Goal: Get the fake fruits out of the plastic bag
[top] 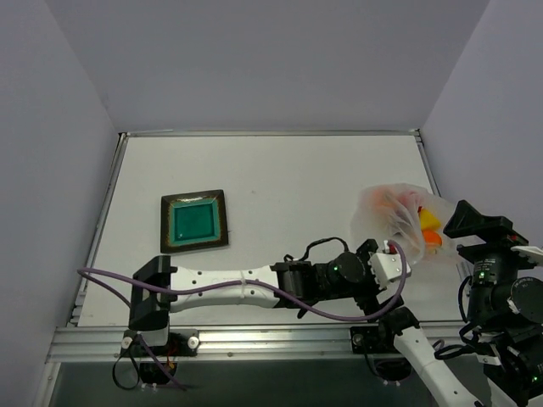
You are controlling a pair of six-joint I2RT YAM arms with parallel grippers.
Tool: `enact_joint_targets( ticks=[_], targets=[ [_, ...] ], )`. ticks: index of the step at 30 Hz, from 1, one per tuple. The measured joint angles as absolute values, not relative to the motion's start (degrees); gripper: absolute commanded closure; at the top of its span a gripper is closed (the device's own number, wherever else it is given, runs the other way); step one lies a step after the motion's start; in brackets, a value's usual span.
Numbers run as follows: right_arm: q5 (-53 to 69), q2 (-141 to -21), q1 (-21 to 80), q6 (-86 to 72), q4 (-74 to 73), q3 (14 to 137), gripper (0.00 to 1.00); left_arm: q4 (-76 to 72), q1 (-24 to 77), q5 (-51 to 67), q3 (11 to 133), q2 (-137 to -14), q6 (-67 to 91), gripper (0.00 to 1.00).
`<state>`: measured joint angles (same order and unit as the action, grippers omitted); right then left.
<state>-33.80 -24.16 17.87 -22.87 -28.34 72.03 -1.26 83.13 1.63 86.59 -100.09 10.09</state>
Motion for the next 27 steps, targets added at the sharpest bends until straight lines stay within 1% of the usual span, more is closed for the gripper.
enact_joint_targets(
  ticks=[4,9,13,15,17,18,20,21,22,25,27],
  targets=[
    [-34.2,-24.2,18.5,-22.7,-28.7,72.0,0.26,0.8,83.2,-0.2,92.5,-105.9,6.7,0.06],
    [-33.6,-24.1,19.2,-22.7,-29.2,71.6,0.26,2.7,83.1,-8.0,99.5,-112.0,0.8,0.06],
    [-32.9,-24.1,19.7,-22.8,-30.0,71.1,0.26,2.7,82.9,-12.3,102.9,-115.3,-4.3,0.06],
    [-32.9,-24.1,20.2,-23.0,-30.2,70.8,0.28,2.6,82.7,-13.2,104.7,-117.1,-6.1,0.01],
    [-33.0,-24.1,20.9,-23.4,-30.4,70.7,0.3,2.4,82.3,-14.0,106.1,-119.0,-7.2,0.17],
    [-33.0,-23.9,21.3,-23.6,-30.4,70.7,0.3,2.2,82.0,-14.5,106.6,-119.9,-7.8,0.4],
    [-33.0,-23.2,22.2,-24.1,-30.6,70.5,0.31,1.4,81.2,-15.4,106.6,-120.9,-8.4,0.67],
    [-33.2,-22.7,22.7,-24.3,-30.6,70.3,0.31,0.7,80.8,-15.8,106.4,-121.2,-8.5,0.88],
    [-33.5,-22.1,23.3,-24.6,-30.6,70.0,0.31,-0.3,80.3,-16.3,105.7,-121.2,-8.3,0.96],
    [-34.8,-20.4,25.3,-25.7,-30.7,68.7,0.3,-4.8,78.5,-18.7,100.3,-118.9,-8.3,0.98],
    [-35.9,-19.9,26.8,-26.5,-30.7,67.5,0.3,-8.3,77.2,-20.7,93.8,-115.3,-7.7,0.98]
  ],
)
